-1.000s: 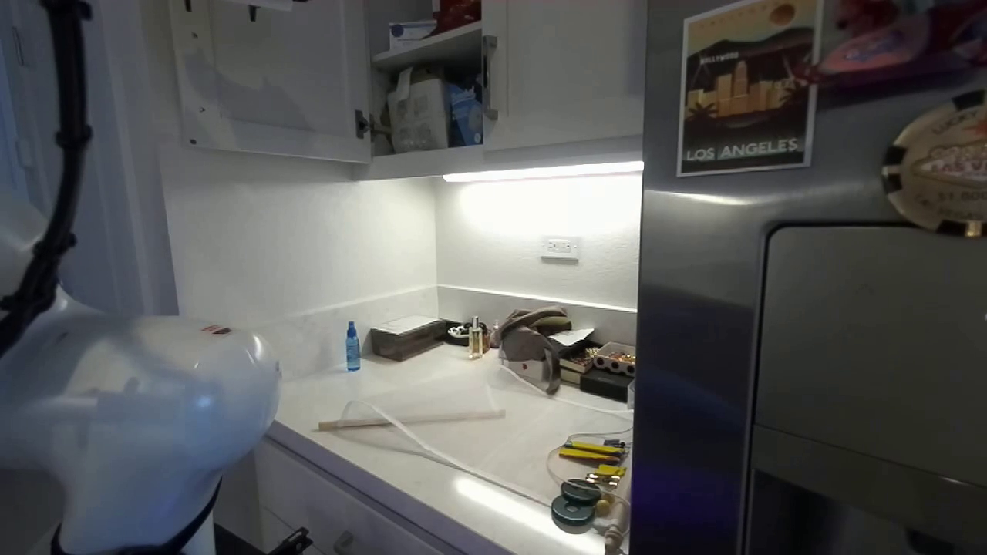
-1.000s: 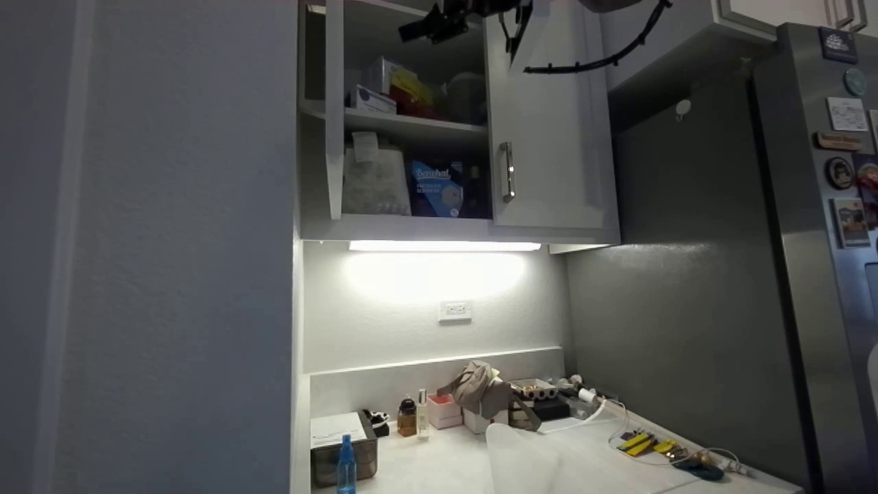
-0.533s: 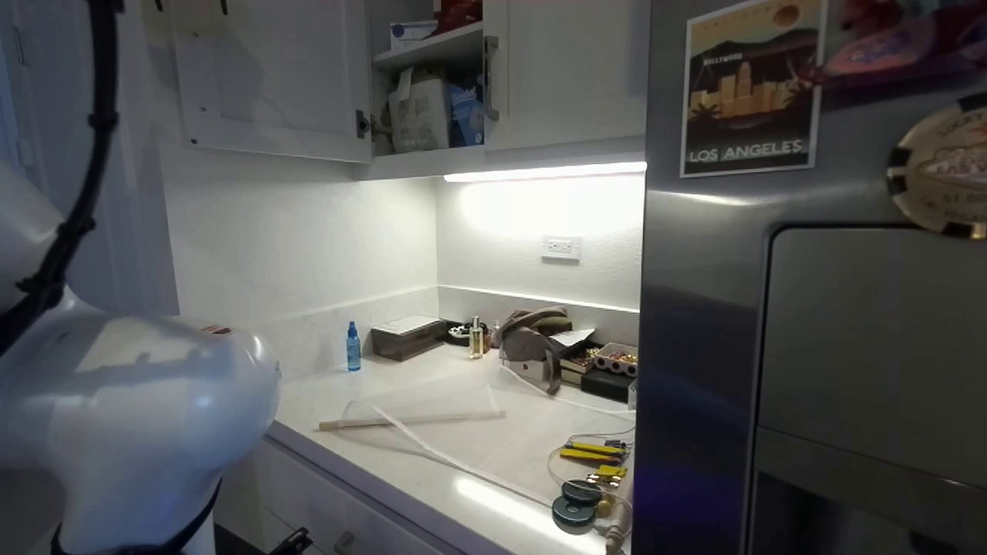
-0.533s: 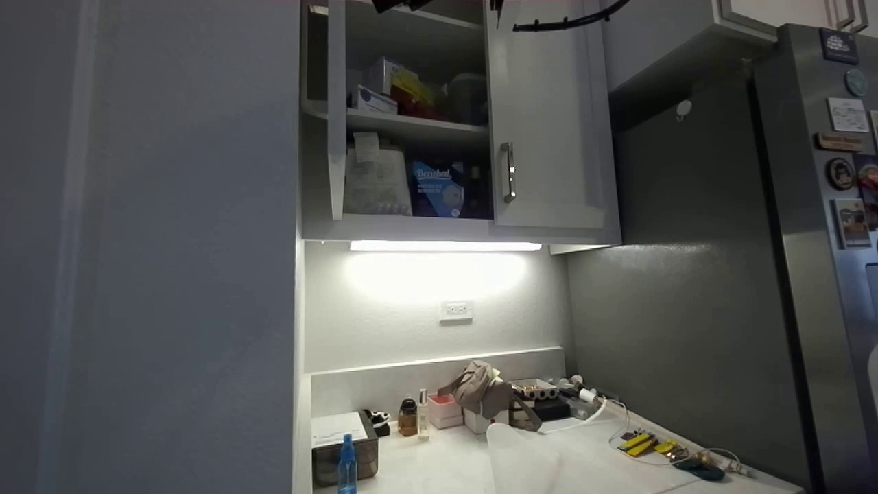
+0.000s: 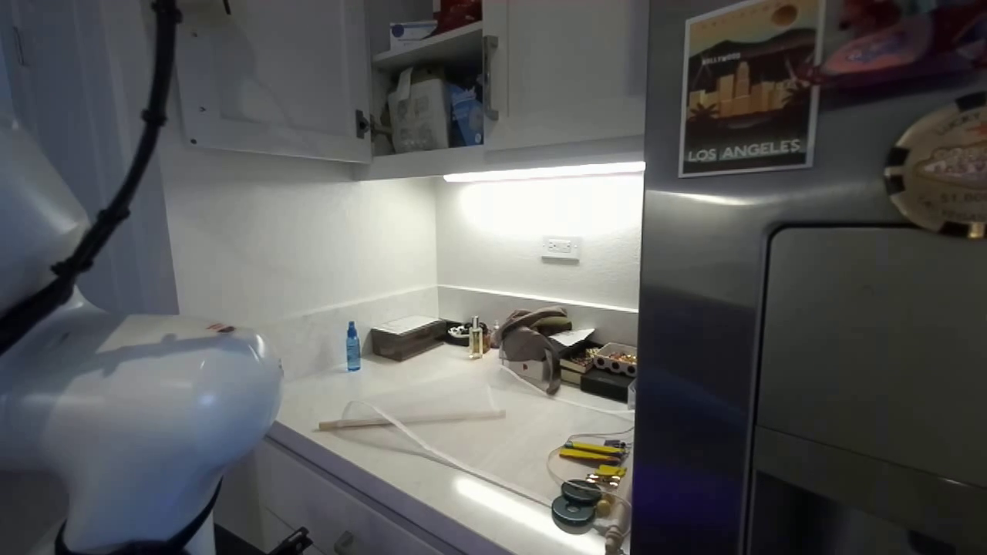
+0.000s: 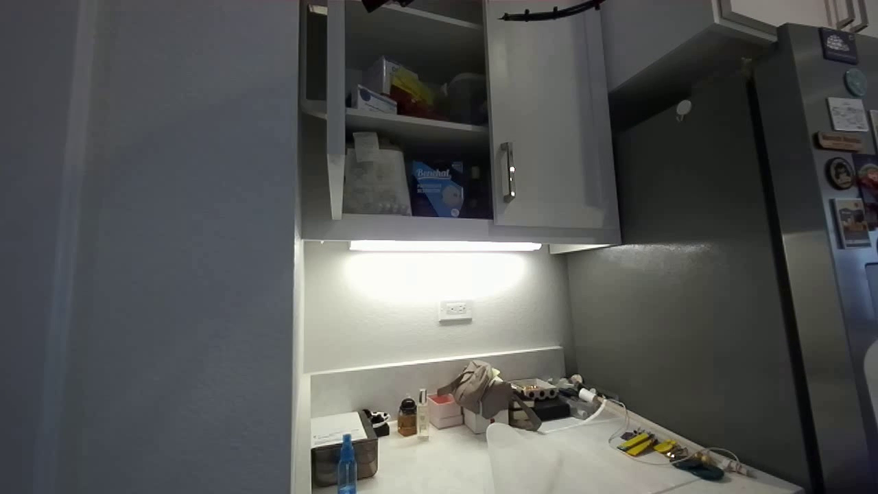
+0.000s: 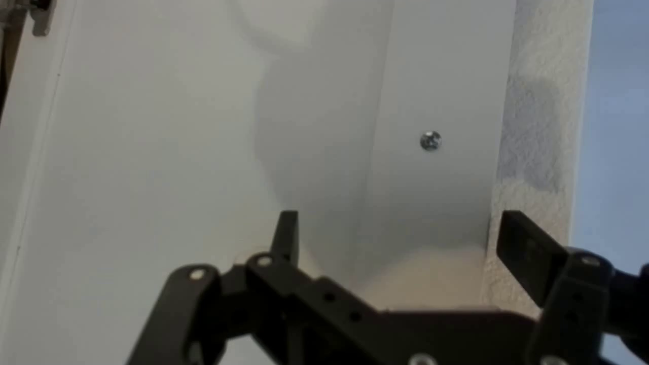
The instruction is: Open the left and right cabinet doors, then close the right and left cabinet doors
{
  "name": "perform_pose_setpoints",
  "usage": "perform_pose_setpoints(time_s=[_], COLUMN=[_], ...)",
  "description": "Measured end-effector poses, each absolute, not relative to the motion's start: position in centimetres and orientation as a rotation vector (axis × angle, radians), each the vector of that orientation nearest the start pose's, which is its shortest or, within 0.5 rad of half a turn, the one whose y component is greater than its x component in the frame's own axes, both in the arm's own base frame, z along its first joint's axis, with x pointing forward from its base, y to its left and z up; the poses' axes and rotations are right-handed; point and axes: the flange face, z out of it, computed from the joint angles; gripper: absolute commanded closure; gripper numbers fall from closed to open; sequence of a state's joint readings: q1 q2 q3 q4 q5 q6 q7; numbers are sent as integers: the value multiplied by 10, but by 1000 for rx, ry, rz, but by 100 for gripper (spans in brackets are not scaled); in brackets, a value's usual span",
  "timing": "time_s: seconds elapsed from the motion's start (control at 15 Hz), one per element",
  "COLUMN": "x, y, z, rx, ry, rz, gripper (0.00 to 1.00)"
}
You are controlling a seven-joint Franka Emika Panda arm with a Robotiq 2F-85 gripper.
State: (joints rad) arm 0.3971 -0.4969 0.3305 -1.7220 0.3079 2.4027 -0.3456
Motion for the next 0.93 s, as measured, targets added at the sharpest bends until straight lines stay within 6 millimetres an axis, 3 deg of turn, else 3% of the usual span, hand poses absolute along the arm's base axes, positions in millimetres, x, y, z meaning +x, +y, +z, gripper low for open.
perform_pose_setpoints(time_s=[0.47, 0.6, 0.8, 0.93], x=[245, 240, 230, 221], y=[345, 351, 362, 371], z=[910, 912, 910, 909], rx=[-1983, -2018, -2137, -2228], ry=[-1210, -1226, -1279, -1269], rz=[-1502, -1550, -1660, -1722], gripper=[0, 26, 49, 53])
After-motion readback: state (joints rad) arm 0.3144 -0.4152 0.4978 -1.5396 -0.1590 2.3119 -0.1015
